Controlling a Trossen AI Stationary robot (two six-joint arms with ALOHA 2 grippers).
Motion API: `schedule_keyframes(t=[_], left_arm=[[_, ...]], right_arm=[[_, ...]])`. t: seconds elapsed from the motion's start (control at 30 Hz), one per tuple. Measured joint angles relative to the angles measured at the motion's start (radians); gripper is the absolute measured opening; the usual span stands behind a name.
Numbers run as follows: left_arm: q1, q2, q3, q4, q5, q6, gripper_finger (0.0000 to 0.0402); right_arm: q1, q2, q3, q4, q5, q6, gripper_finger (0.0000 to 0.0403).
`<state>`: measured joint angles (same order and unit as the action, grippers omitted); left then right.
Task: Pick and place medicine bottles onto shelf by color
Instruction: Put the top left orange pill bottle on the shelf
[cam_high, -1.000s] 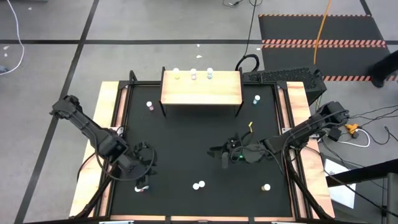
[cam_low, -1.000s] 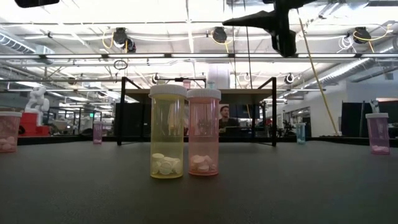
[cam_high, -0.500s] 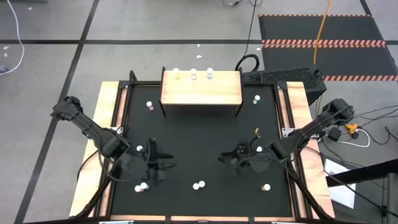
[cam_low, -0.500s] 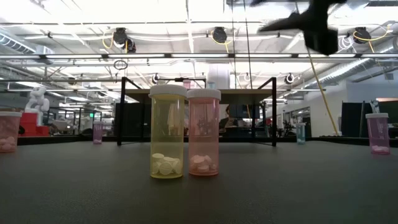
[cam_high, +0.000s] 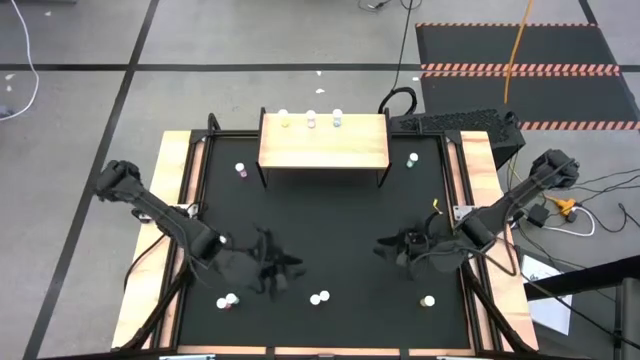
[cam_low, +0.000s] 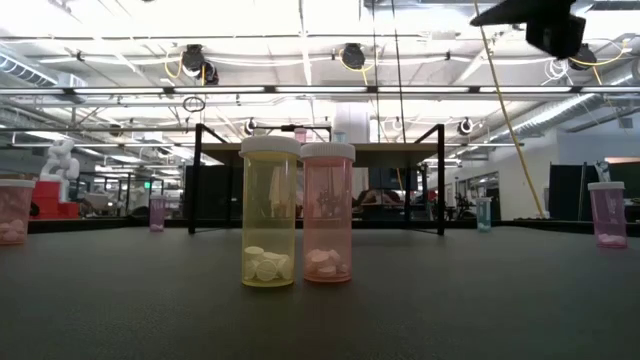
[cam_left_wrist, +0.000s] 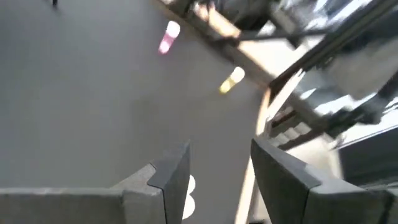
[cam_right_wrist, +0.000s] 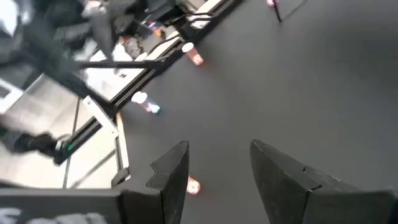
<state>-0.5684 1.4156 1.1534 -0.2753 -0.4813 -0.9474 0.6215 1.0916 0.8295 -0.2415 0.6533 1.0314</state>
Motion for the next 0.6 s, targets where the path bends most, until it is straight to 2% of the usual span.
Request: schedule_keyframes(t=[0.17, 0.37, 0.47, 0.6], left_arm=[[-0.014, -0.088, 0.003, 0.004, 0.001, 0.078, 0.0170], [-0.029, -0.050, 0.002, 0.023, -0.112, 0.201, 0.0170], [-0.006, -0.005, 0.001, 0.060, -0.115, 0.233, 0.0170], [0.037, -0.008, 0.000, 0.136, -0.112, 0.210, 0.0170]], right_arm=[[0.027, 0.014, 0.105, -0.140, 0.001, -0.133, 0.0164], [0.077, 0.120, 0.277, -0.353, -0.003, -0.204, 0.0164], [0.105, 0.166, 0.321, -0.510, -0.032, -0.141, 0.0164], [0.128, 0.180, 0.326, -0.693, -0.105, 0.030, 0.0164]])
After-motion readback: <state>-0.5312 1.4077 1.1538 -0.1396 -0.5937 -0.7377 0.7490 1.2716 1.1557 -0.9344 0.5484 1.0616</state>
